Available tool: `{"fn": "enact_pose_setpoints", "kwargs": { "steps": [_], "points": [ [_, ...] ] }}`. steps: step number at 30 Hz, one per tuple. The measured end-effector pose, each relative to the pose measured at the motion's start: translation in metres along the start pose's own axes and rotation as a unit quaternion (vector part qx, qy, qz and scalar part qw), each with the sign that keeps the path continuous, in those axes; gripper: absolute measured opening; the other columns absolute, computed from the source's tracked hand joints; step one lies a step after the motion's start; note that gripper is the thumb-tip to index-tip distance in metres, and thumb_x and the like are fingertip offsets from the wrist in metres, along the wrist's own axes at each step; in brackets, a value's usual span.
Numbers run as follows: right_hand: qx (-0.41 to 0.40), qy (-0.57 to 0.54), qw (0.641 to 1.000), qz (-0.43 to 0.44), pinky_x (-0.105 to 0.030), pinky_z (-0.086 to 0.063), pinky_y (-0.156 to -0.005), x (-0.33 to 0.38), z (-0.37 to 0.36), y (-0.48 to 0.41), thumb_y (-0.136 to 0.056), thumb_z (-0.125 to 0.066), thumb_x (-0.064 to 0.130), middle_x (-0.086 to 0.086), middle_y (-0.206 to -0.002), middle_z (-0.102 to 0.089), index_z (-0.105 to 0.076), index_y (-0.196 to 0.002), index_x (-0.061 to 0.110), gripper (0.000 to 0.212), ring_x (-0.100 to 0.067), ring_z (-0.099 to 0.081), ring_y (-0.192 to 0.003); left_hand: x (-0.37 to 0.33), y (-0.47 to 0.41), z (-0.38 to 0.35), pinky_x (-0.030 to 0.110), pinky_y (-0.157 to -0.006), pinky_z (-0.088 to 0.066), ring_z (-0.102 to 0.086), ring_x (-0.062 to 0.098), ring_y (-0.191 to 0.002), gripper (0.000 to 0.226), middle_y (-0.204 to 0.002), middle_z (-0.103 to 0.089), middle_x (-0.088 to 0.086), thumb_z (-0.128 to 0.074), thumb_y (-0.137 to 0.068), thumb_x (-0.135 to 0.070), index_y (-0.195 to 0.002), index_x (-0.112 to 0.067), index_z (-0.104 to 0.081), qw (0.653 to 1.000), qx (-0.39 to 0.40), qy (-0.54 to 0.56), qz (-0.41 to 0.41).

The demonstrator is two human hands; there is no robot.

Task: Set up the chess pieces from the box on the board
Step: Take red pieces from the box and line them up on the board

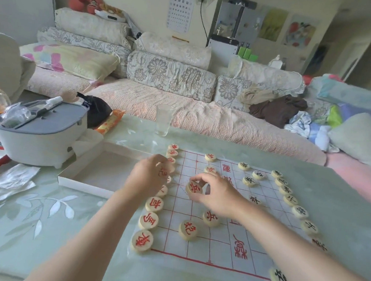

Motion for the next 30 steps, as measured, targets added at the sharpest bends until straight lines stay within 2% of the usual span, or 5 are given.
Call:
{"fn": "enact_pose_setpoints", "kwargs": {
  "steps": [5, 9, 15, 23, 30],
  "points": [
    [0.024, -0.021, 1.0, -0.004, -0.012, -0.037, -0.073, -0.016, 0.002, 0.047, -0.08, -0.074, 0.05, 0.02, -0.105, -0.054, -0.061, -0.118, 0.039, 0.041, 0.006, -0.052, -0.083, -0.027, 0.023, -0.034, 0.026, -0.067, -0.049, -0.061, 0.018, -0.085, 0.037, -0.104, -0.064, -0.002, -0.07, -0.08, -0.014, -0.11, -0.034, -0.063, 0.996, 0.077, 0.046, -0.026],
    [0.06, -0.015, 0.998, -0.013, -0.008, -0.038, -0.067, -0.024, 0.001, 0.077, -0.077, -0.074, 0.052, 0.021, -0.099, -0.057, -0.063, -0.111, 0.043, 0.037, 0.005, -0.055, -0.083, -0.038, 0.038, -0.046, 0.016, -0.05, -0.045, -0.055, 0.014, -0.064, 0.03, -0.081, -0.062, -0.003, -0.059, -0.087, -0.009, -0.109, -0.028, -0.065, 0.987, 0.126, 0.095, -0.022],
    [0.148, 0.069, 0.987, 0.012, -0.01, -0.037, -0.067, -0.026, -0.011, 0.105, -0.072, -0.078, 0.04, 0.026, -0.098, -0.05, -0.06, -0.112, 0.042, 0.044, -0.001, -0.052, -0.092, -0.039, 0.055, -0.055, 0.036, -0.064, -0.057, -0.063, 0.021, -0.086, 0.035, -0.085, -0.067, -0.006, -0.068, -0.082, -0.024, -0.114, -0.034, -0.057, 0.983, 0.15, 0.101, 0.013],
    [0.172, 0.085, 0.981, 0.023, -0.03, -0.052, -0.086, -0.027, -0.018, 0.103, -0.068, -0.08, 0.048, 0.018, -0.11, -0.059, -0.059, -0.115, 0.042, 0.052, -0.008, -0.059, -0.098, -0.038, 0.064, -0.055, 0.027, -0.06, -0.048, -0.062, 0.004, -0.06, 0.028, -0.082, -0.071, -0.004, -0.075, -0.079, -0.021, -0.103, -0.025, -0.062, 0.981, 0.152, 0.123, 0.017],
    [0.016, -0.067, 0.998, -0.002, -0.017, -0.041, -0.073, -0.034, 0.006, 0.087, -0.083, -0.072, 0.042, 0.018, -0.108, -0.059, -0.055, -0.112, 0.039, 0.033, 0.007, -0.055, -0.082, -0.045, 0.063, -0.055, 0.021, -0.058, -0.046, -0.069, 0.013, -0.072, 0.029, -0.088, -0.073, -0.001, -0.073, -0.08, -0.013, -0.103, -0.024, -0.061, 0.972, 0.172, 0.159, 0.029]
  ]
}}
Point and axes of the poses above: each hand's wrist, its own y-axis away from the middle knuckle, its own z-axis out of the back of the hand, x = y × z, the point moved 5 cm from there along -y, towards the middle knuckle
